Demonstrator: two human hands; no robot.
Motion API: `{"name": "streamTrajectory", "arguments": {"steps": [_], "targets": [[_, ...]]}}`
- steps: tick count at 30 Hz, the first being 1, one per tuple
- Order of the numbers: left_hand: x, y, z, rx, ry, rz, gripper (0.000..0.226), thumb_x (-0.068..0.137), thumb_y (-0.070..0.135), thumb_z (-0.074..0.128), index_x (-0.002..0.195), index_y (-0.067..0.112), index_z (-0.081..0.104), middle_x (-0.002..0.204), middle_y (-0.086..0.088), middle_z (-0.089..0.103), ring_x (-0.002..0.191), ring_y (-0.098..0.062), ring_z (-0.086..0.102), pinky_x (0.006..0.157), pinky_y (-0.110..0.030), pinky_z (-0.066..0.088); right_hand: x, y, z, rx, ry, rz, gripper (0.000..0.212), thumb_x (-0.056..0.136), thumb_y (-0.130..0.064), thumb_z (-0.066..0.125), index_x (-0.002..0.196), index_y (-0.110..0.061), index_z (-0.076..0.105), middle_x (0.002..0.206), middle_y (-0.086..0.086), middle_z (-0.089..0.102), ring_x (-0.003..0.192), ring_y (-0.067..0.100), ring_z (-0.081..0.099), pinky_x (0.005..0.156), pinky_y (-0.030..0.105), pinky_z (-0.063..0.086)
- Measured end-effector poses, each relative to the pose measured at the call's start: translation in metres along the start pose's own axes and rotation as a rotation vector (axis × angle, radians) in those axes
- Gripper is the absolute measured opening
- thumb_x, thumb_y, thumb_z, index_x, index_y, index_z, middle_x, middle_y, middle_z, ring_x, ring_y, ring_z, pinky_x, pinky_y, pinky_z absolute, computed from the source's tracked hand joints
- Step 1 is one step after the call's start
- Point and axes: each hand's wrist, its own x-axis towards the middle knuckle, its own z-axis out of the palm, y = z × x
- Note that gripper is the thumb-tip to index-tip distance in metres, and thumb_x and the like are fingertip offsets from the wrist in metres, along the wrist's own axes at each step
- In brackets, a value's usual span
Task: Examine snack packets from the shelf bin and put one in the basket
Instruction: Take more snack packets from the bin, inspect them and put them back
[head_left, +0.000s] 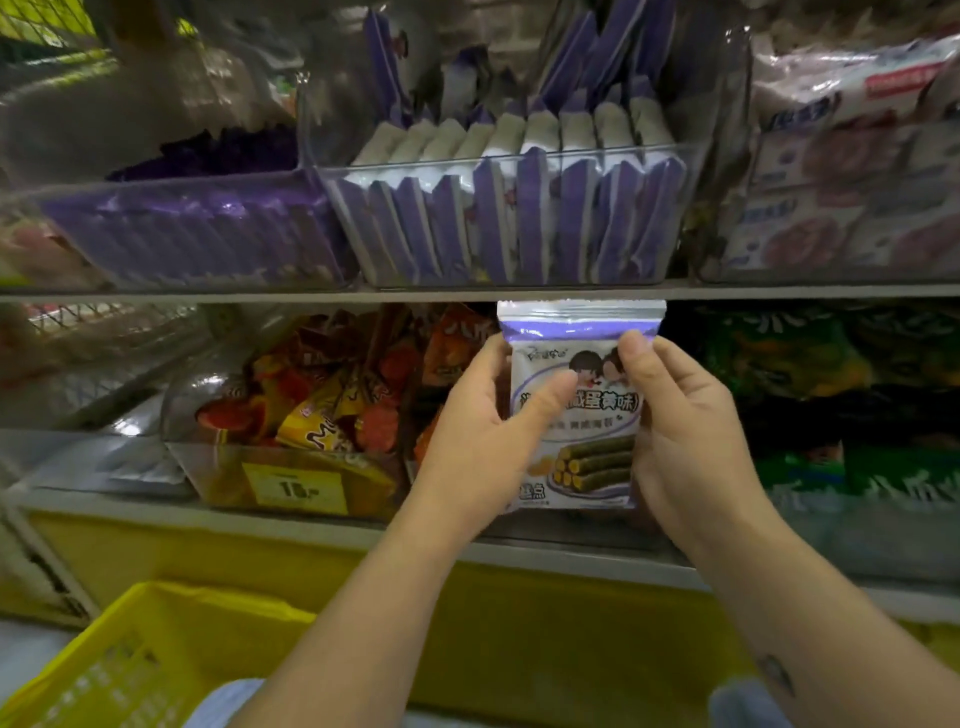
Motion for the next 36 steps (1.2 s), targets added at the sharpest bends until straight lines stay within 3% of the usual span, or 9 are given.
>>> {"name": "streamTrajectory", "arguments": {"steps": [4, 8, 12, 16, 22, 26, 29, 32, 36], "targets": [[-0.001, 0.001, -0.004, -0.069, 0.077, -0.047, 0.018, 0.094, 0.035, 0.059, 0.104, 0.025, 0.071, 0.101, -0.002, 0.076, 0.094, -0.018, 0.073, 0.072, -0.026, 0.058, 0.0, 0.011, 0.001, 0.028, 0.031, 0.043, 0.019, 0.081, -0.031, 0.063, 0.094, -0.021, 0.073, 0.097, 0.018, 0.073, 0.092, 0.031, 0.07, 0.085, 0.049, 0.057], [-0.003, -0.003, -0.013, -0.114, 0.068, -0.191, 0.021, 0.085, 0.036, 0.064, 0.098, 0.024, 0.076, 0.097, -0.009, 0.076, 0.088, -0.023, 0.073, 0.076, -0.038, 0.059, -0.001, 0.013, 0.0, 0.044, 0.014, 0.13, 0.023, 0.079, -0.023, 0.062, 0.097, -0.01, 0.069, 0.087, 0.015, 0.074, 0.082, 0.028, 0.072, 0.072, 0.041, 0.06], [-0.005, -0.001, -0.019, -0.159, 0.066, -0.256, 0.022, 0.081, 0.032, 0.064, 0.094, 0.022, 0.078, 0.093, -0.011, 0.076, 0.083, -0.02, 0.073, 0.067, -0.029, 0.057, -0.004, 0.01, 0.0, 0.053, -0.012, 0.172, 0.021, 0.082, -0.018, 0.06, 0.099, -0.007, 0.069, 0.088, 0.016, 0.075, 0.079, 0.026, 0.074, 0.062, 0.032, 0.058], [-0.006, 0.003, -0.019, -0.191, 0.078, -0.273, 0.021, 0.079, 0.03, 0.063, 0.089, 0.022, 0.079, 0.086, -0.006, 0.076, 0.076, -0.014, 0.071, 0.059, -0.023, 0.054, -0.004, 0.011, 0.0, 0.078, 0.004, 0.217, 0.015, 0.088, -0.014, 0.059, 0.091, -0.008, 0.073, 0.089, 0.018, 0.075, 0.08, 0.028, 0.074, 0.061, 0.033, 0.059], [-0.009, 0.008, -0.02, -0.175, 0.067, -0.265, 0.029, 0.084, 0.037, 0.055, 0.086, 0.02, 0.079, 0.079, -0.003, 0.075, 0.069, -0.009, 0.069, 0.052, -0.014, 0.048, -0.001, 0.011, -0.003, 0.039, 0.013, 0.233, 0.029, 0.081, -0.037, 0.057, 0.083, -0.018, 0.079, 0.086, 0.013, 0.076, 0.08, 0.024, 0.074, 0.059, 0.031, 0.058], [-0.009, 0.007, -0.023, -0.169, 0.035, -0.316, 0.033, 0.085, 0.042, 0.052, 0.091, 0.022, 0.077, 0.084, -0.005, 0.075, 0.077, -0.014, 0.069, 0.055, -0.021, 0.051, 0.001, 0.013, -0.007, 0.014, -0.005, 0.253, 0.032, 0.092, -0.031, 0.053, 0.076, -0.021, 0.078, 0.08, 0.011, 0.076, 0.073, 0.021, 0.074, 0.054, 0.029, 0.056], [-0.009, 0.007, -0.025, -0.153, 0.079, -0.35, 0.031, 0.09, 0.04, 0.05, 0.087, 0.025, 0.077, 0.084, -0.005, 0.075, 0.077, -0.015, 0.07, 0.064, -0.031, 0.055, 0.003, 0.009, -0.013, -0.055, -0.131, 0.292, 0.032, 0.085, -0.041, 0.055, 0.093, -0.018, 0.077, 0.094, 0.013, 0.076, 0.083, 0.024, 0.073, 0.063, 0.033, 0.06], [-0.006, 0.007, -0.028, -0.194, 0.159, -0.364, 0.032, 0.094, 0.036, 0.05, 0.083, 0.027, 0.078, 0.081, -0.006, 0.075, 0.073, -0.015, 0.07, 0.069, -0.036, 0.055, 0.003, 0.004, -0.021, -0.176, -0.443, 0.451, 0.041, 0.086, -0.043, 0.06, 0.115, -0.015, 0.068, 0.113, 0.013, 0.071, 0.103, 0.028, 0.069, 0.083, 0.039, 0.058], [-0.004, 0.007, -0.033, -0.277, 0.144, -0.423, 0.029, 0.087, 0.038, 0.054, 0.084, 0.025, 0.079, 0.088, -0.008, 0.076, 0.078, -0.018, 0.071, 0.07, -0.036, 0.059, -0.003, -0.002, -0.024, -0.088, -0.574, 0.669, 0.038, 0.081, -0.035, 0.065, 0.111, -0.013, 0.07, 0.117, 0.018, 0.069, 0.102, 0.029, 0.069, 0.082, 0.036, 0.058]]}}
